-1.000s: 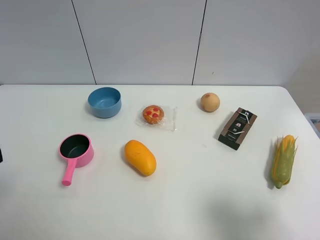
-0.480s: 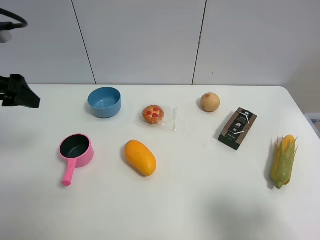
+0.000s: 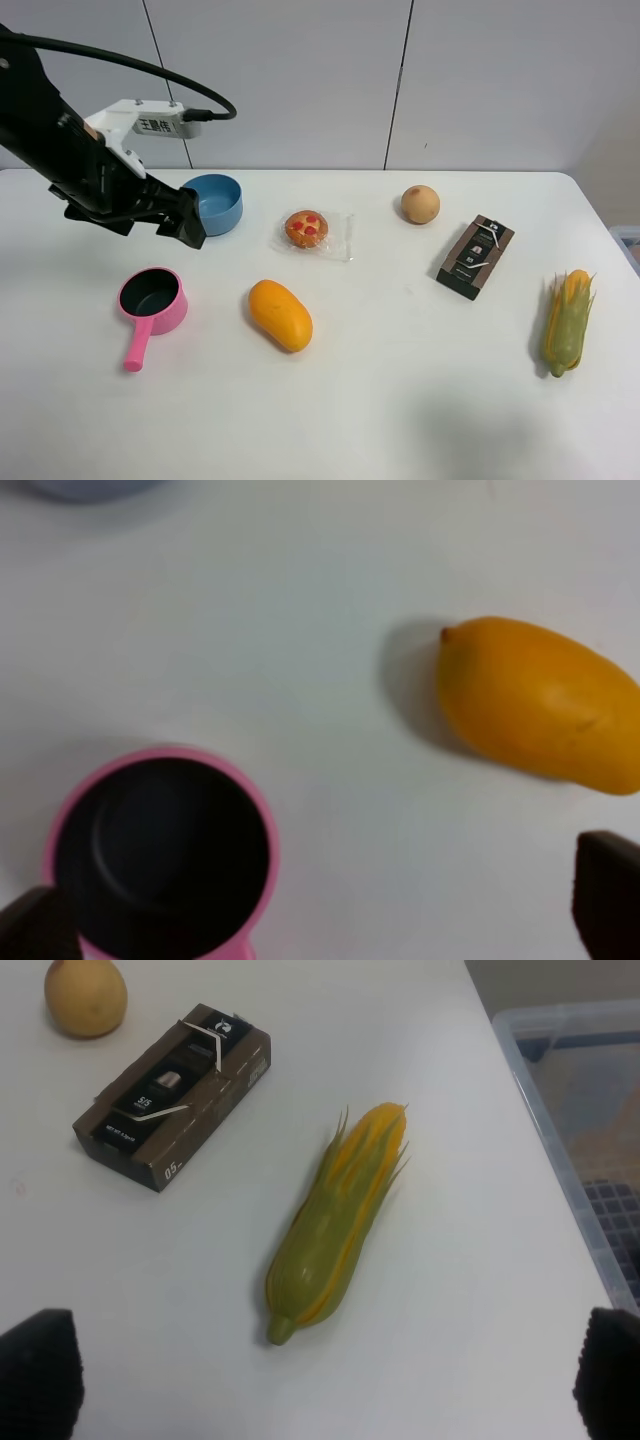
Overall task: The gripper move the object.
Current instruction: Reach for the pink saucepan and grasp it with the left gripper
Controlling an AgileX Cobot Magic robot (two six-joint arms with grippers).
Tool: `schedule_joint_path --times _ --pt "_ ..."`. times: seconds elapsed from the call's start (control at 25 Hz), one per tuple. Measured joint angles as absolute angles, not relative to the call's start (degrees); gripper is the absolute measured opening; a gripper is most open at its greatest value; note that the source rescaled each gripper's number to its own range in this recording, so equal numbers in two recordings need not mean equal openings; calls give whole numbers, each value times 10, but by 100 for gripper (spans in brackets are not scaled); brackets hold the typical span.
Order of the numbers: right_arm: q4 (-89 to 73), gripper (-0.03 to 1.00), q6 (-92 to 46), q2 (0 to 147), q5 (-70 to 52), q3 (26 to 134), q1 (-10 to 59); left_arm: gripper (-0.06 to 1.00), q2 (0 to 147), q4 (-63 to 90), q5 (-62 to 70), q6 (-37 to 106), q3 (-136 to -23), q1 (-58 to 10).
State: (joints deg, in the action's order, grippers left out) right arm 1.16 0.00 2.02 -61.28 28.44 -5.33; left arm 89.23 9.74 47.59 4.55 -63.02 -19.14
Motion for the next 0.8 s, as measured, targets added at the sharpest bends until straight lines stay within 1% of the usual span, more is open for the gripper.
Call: schedule_joint_path --times 0.2,0.52,0.8 --pt "12 100 0 20 -613 284 -53 100 925 97 446 40 -607 -213" --pt "12 100 0 20 -613 284 -53 100 940 103 356 34 -532 -215" --pt "12 100 0 20 -613 284 -53 100 980 99 325 34 -516 -216"
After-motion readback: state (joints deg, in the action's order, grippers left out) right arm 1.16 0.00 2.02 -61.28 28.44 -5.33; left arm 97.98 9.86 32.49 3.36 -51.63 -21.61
